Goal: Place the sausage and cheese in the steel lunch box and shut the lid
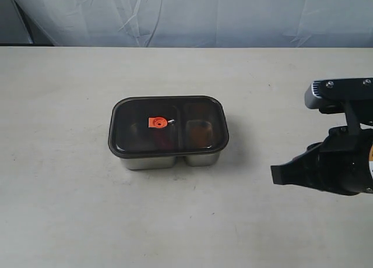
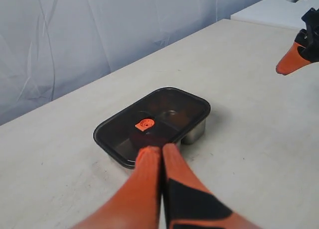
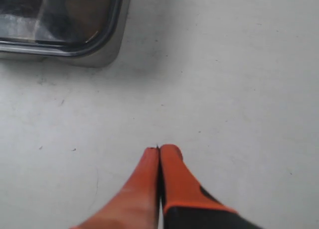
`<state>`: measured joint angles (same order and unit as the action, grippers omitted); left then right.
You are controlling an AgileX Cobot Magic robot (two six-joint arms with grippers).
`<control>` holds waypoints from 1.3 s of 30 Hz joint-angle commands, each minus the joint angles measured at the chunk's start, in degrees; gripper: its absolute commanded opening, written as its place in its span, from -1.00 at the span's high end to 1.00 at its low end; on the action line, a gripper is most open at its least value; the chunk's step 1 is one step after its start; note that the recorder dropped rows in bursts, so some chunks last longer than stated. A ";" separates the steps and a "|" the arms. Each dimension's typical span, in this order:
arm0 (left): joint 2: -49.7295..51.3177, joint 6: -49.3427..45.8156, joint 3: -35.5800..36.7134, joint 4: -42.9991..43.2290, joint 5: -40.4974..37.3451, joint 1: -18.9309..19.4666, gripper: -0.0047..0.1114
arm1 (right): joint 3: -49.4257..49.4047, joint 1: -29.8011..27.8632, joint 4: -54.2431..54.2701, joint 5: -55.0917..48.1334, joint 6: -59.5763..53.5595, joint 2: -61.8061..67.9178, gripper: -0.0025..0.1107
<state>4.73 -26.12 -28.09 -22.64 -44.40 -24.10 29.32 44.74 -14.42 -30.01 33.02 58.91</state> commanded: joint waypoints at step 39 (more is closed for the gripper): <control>-4.73 0.15 26.46 -14.71 20.54 19.55 0.92 | -2.31 -10.87 0.39 2.08 0.07 -26.57 0.96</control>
<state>0.28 -26.12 -1.69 -37.53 -23.60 -4.68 27.43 39.64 -13.88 -27.83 33.15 38.42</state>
